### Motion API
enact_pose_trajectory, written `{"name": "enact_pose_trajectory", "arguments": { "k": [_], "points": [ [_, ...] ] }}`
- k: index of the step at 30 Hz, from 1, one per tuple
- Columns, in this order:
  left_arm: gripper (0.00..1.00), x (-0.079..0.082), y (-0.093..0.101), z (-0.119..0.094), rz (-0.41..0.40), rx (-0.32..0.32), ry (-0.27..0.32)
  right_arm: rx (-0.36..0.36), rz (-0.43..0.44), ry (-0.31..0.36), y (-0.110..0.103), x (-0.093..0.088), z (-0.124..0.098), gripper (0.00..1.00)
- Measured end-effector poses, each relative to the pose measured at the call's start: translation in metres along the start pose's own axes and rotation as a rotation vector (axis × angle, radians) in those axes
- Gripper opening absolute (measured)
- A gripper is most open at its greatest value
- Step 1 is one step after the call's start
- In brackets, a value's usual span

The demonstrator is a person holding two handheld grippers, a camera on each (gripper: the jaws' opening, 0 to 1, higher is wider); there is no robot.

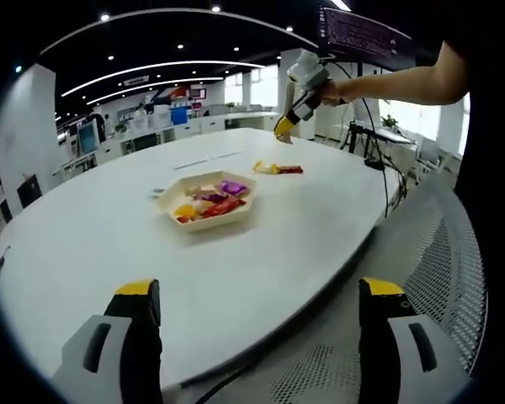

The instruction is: Place the target food into the container with the food tongs after gripping and lifting it, then release it inside without dropping or visibly crushing the food.

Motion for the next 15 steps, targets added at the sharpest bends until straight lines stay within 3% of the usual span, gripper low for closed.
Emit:
{"name": "enact_pose_trajectory", "arguments": {
  "k": [7,15],
  "points": [
    [0.97,0.003,0.0,-0.001,-0.009,-0.002,0.02,-0.006,-0.018,0.017,-0.001,0.012,-0.006,0.21],
    [0.97,0.004,0.0,-0.001,-0.008,0.001,0.027,-0.008,-0.024,0.02,0.001,0.013,-0.005,0.21]
  ]
}}
Point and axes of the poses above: the point that each gripper's makers call its tool centre point, and the gripper's own axes: z roughly forward along the fingers, y roughly to its right, x roughly out of its top, the point moved 3 cm from there along -z, roughly backward along the fingers, and after that the axes turned 3 degrees about x, right-handed, at the moved point
